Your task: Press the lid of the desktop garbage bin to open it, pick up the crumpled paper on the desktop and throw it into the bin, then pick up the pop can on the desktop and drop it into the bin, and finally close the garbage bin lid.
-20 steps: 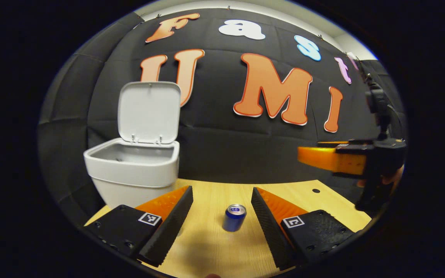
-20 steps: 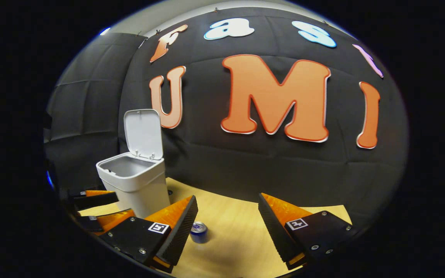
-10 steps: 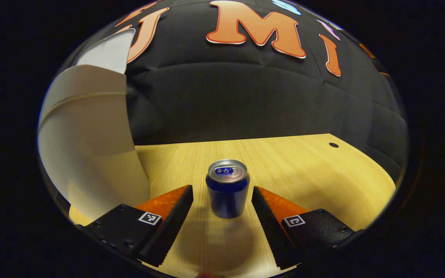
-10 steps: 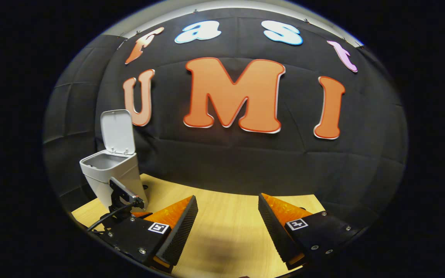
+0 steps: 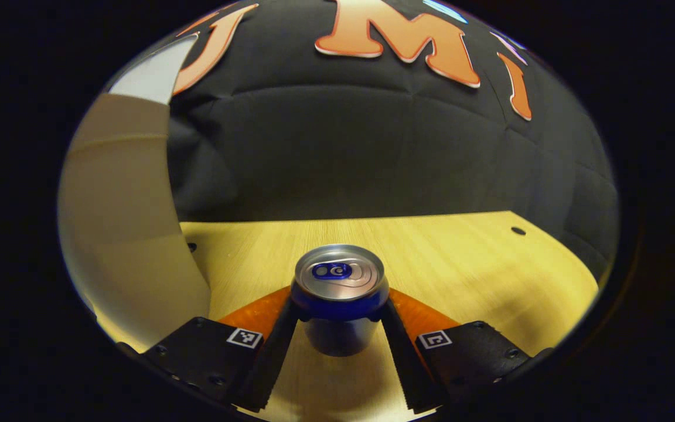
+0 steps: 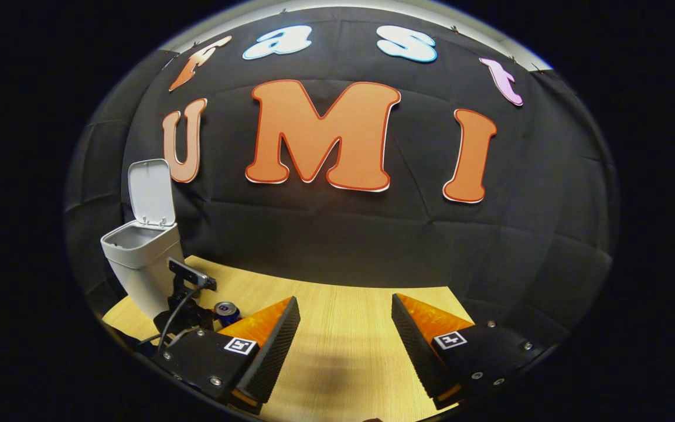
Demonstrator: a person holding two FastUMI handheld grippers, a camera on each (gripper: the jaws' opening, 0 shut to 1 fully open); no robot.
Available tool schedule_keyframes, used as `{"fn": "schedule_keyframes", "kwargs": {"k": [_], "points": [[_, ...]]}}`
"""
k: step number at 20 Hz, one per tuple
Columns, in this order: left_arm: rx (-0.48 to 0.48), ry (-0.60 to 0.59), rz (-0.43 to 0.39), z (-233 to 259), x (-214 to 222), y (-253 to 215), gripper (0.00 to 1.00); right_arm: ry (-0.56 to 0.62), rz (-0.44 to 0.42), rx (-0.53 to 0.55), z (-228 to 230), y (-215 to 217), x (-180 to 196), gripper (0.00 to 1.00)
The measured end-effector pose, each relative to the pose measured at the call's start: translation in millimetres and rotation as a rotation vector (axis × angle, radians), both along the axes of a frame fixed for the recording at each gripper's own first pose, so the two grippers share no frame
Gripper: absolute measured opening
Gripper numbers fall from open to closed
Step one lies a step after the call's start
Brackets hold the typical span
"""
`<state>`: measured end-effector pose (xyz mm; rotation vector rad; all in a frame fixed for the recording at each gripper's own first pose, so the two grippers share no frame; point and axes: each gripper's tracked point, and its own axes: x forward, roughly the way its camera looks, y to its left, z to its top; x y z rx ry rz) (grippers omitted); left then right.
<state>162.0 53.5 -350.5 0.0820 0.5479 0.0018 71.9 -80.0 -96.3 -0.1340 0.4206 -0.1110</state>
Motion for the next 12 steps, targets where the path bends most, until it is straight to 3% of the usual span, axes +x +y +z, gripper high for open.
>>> {"fn": "schedule_keyframes", "kwargs": {"k": [4, 7, 9, 12], "points": [[-0.019, -0.212, -0.044, 138, -6, -8, 0.78, -0.007, 0.047, 0.054, -5, 17, 12, 0.94], [0.087, -0.362, -0.031, 240, -11, 10, 0.77, -0.014, 0.087, 0.106, -8, 31, 19, 0.94], [0.150, -0.439, 0.021, 301, -13, 35, 0.77, -0.030, 0.112, 0.130, -6, 40, 22, 0.94], [0.113, -0.436, 0.199, 347, -8, 107, 0.77, -0.032, 0.139, 0.152, -7, 49, 24, 0.94]]}}
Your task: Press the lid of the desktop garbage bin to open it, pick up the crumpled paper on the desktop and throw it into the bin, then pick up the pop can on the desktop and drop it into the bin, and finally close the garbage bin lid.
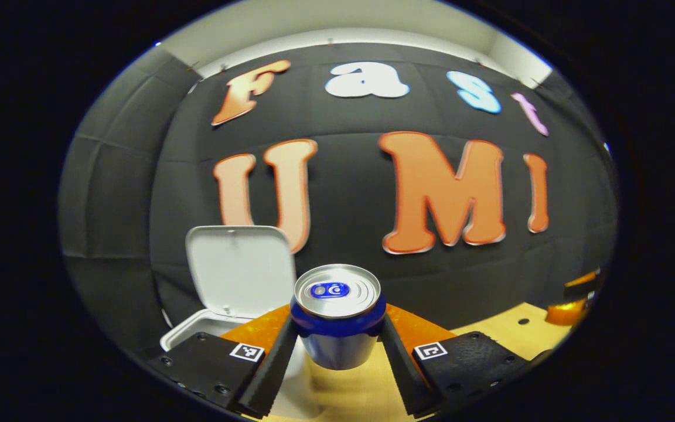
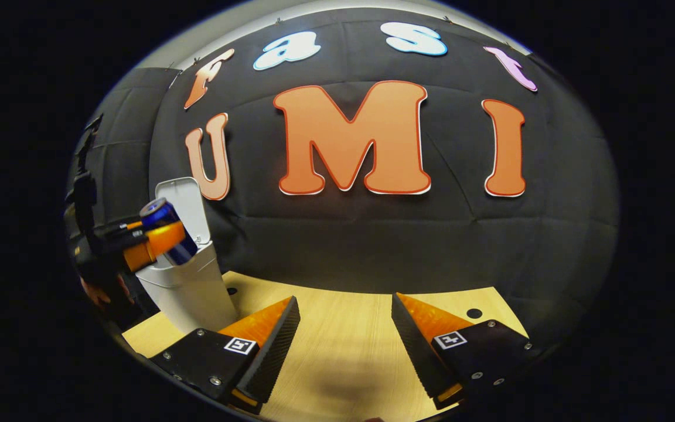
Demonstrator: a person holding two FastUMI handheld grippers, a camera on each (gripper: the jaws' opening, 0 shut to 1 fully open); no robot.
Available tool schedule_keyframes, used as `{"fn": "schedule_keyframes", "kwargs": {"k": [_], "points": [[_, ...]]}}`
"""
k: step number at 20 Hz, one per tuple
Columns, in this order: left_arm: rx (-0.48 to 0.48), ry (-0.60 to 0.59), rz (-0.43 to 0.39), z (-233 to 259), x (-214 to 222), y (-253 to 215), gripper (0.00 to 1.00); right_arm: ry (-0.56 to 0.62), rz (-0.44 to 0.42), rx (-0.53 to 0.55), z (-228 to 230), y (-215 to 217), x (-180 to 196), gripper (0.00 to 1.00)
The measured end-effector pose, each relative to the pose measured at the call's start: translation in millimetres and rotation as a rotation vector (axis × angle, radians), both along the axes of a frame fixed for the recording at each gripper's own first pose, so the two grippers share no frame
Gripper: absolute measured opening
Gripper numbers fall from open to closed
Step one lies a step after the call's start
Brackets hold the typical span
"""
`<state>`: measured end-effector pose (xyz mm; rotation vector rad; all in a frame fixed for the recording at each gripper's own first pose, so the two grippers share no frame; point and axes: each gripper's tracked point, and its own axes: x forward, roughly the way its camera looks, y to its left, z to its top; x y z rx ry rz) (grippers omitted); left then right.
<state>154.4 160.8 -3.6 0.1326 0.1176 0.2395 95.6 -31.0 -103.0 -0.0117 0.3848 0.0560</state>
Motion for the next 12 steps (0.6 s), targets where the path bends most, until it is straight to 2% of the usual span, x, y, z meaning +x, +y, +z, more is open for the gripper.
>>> {"fn": "schedule_keyframes", "kwargs": {"k": [1, 4, 7, 12], "points": [[-0.016, 0.014, 0.057, 5, 4, 24, 0.77, -0.001, 0.002, 0.004, -1, 1, 2, 0.94], [-0.046, 0.055, 0.130, -4, 16, 74, 0.78, -0.013, -0.002, 0.007, 3, -1, 0, 0.94], [-0.046, 0.130, 0.150, -33, 13, 92, 0.78, -0.020, -0.021, -0.001, 4, -11, -3, 0.94], [-0.039, 0.169, 0.163, -57, 27, 109, 0.78, -0.009, -0.073, 0.000, 0, -31, -12, 0.94]]}}
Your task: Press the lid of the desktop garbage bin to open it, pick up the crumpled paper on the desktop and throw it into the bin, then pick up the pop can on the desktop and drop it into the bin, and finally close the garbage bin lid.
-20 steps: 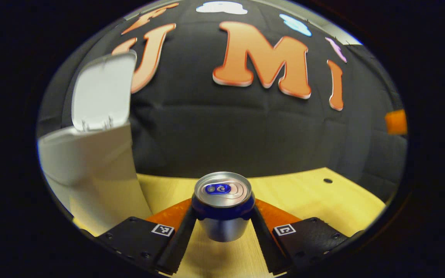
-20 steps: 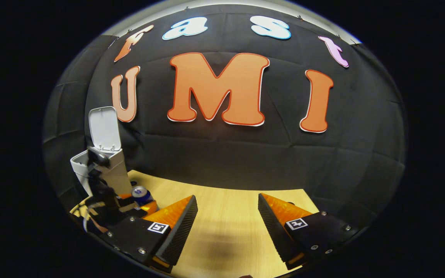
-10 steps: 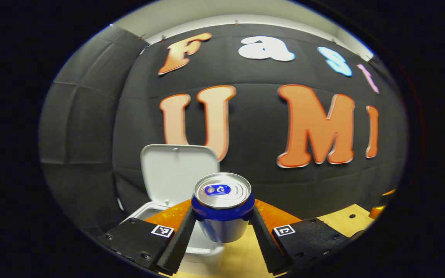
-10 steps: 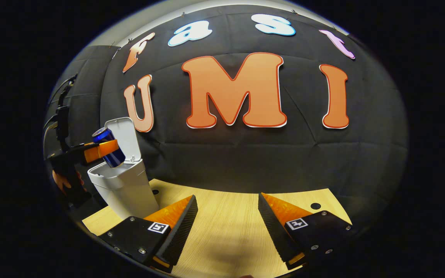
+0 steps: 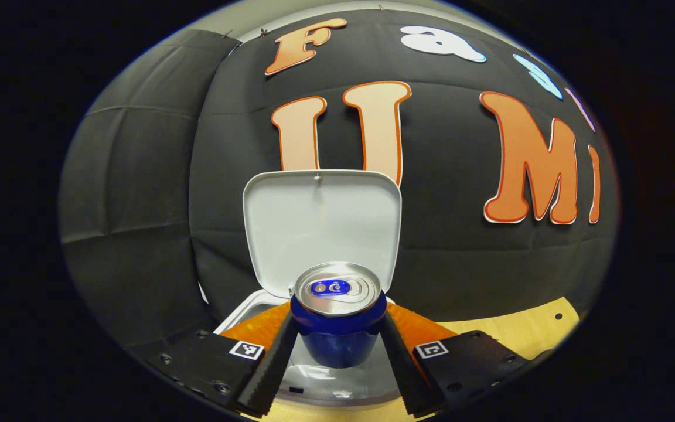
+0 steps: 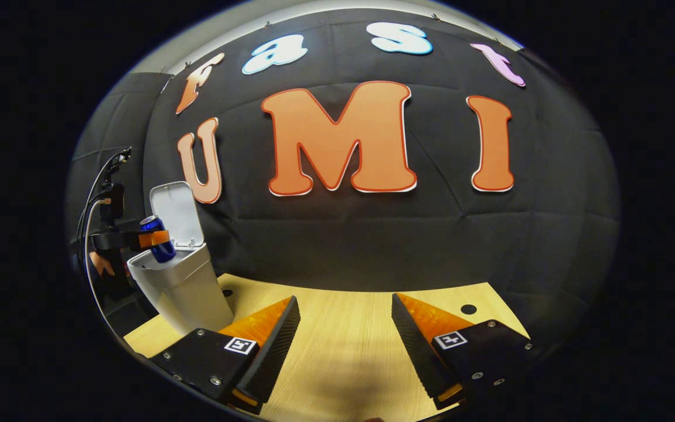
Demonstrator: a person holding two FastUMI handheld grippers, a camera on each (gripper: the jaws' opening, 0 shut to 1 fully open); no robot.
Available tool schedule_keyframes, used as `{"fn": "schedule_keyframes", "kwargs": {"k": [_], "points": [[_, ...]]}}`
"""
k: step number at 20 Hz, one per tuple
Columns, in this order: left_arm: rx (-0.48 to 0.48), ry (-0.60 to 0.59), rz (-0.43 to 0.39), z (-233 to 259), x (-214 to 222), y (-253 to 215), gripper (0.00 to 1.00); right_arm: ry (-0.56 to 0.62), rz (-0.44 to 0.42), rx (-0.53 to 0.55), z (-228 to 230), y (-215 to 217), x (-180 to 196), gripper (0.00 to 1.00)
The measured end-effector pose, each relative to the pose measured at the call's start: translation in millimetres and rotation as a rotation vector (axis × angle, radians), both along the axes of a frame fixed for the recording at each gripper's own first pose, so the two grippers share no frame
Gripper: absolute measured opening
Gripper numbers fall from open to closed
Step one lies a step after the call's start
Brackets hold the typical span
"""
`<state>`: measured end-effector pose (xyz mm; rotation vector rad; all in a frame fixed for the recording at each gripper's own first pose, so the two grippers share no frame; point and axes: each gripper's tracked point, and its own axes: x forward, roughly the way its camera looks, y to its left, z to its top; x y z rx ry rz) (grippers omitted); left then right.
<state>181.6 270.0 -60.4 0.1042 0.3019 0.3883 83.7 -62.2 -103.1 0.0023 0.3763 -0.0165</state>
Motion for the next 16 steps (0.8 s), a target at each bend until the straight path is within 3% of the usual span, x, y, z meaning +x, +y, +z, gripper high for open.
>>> {"fn": "schedule_keyframes", "kwargs": {"k": [3, 5, 6, 7, 11, 16], "points": [[-0.030, 0.016, 0.004, -13, 2, 3, 0.82, 0.002, -0.025, -0.008, -1, -9, -3, 0.94], [-0.047, -0.001, 0.023, -12, -1, 5, 0.87, 0.004, -0.036, -0.006, -2, -13, -5, 0.94], [-0.048, -0.011, 0.014, -8, -2, 2, 0.96, 0.005, -0.038, -0.006, -2, -13, -5, 0.94], [-0.035, -0.033, 0.008, 3, -2, 1, 0.96, 0.007, -0.038, -0.006, -3, -13, -5, 0.94], [0.044, -0.149, -0.093, 71, 10, -26, 0.94, 0.009, -0.028, 0.000, -4, -7, -4, 0.94], [0.014, -0.295, -0.149, 168, 42, -26, 0.94, 0.011, -0.002, 0.006, -5, 4, -4, 0.94]]}}
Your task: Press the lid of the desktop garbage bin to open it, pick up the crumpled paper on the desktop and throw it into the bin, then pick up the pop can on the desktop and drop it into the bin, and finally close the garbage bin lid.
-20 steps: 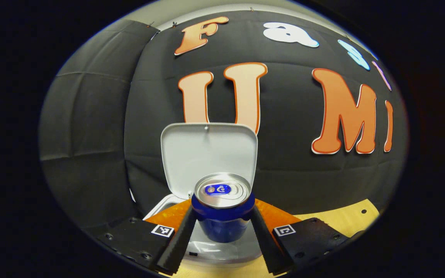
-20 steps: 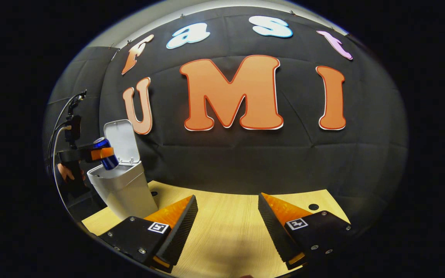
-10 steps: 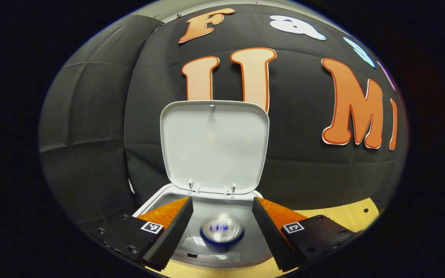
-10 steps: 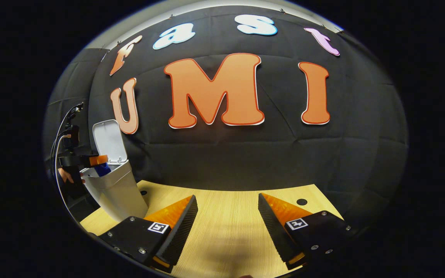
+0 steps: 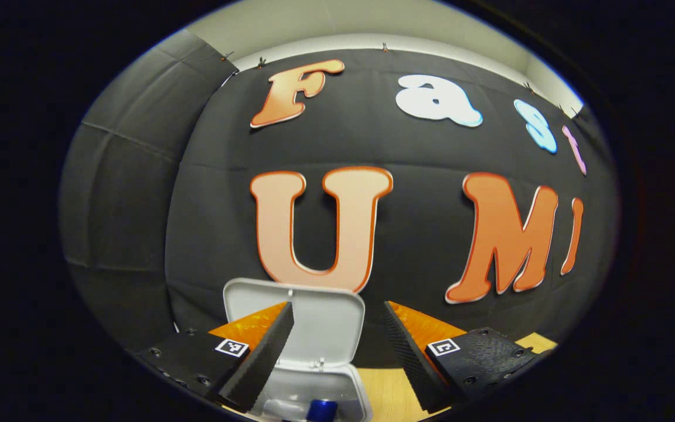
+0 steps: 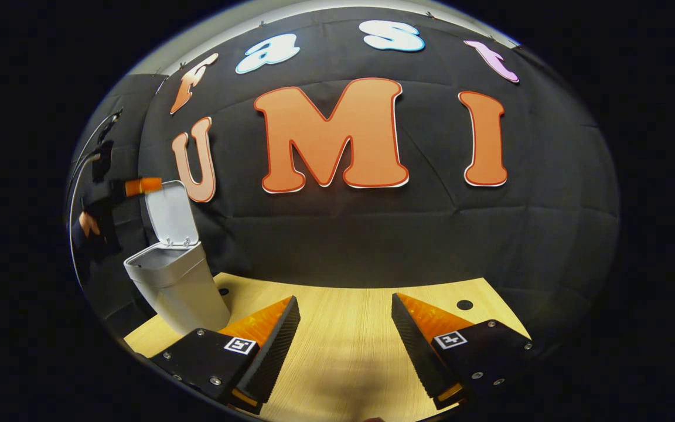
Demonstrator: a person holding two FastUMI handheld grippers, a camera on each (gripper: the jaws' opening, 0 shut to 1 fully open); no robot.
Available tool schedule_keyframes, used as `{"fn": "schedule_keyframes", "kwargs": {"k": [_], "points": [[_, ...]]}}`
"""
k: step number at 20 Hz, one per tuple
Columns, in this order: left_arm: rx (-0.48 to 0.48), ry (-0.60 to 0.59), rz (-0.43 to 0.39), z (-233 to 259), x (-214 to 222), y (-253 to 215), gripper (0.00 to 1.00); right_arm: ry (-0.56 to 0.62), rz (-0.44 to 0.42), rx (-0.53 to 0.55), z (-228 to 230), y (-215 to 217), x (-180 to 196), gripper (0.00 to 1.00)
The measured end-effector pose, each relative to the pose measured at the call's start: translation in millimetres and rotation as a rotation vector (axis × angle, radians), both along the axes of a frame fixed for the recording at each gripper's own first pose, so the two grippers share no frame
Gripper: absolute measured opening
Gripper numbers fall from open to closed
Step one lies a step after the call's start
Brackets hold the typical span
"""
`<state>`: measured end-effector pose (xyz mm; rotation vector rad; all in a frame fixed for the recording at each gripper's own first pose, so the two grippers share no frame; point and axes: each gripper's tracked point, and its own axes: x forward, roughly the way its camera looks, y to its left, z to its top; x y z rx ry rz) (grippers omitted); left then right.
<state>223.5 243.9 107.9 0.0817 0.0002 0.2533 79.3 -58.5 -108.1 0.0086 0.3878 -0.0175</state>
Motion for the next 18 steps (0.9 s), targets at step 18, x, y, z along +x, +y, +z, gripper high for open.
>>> {"fn": "schedule_keyframes", "kwargs": {"k": [18], "points": [[-0.059, 0.408, -0.005, -43, 78, 63, 0.94, -0.006, -0.040, 0.000, 1, -13, -5, 0.94]]}}
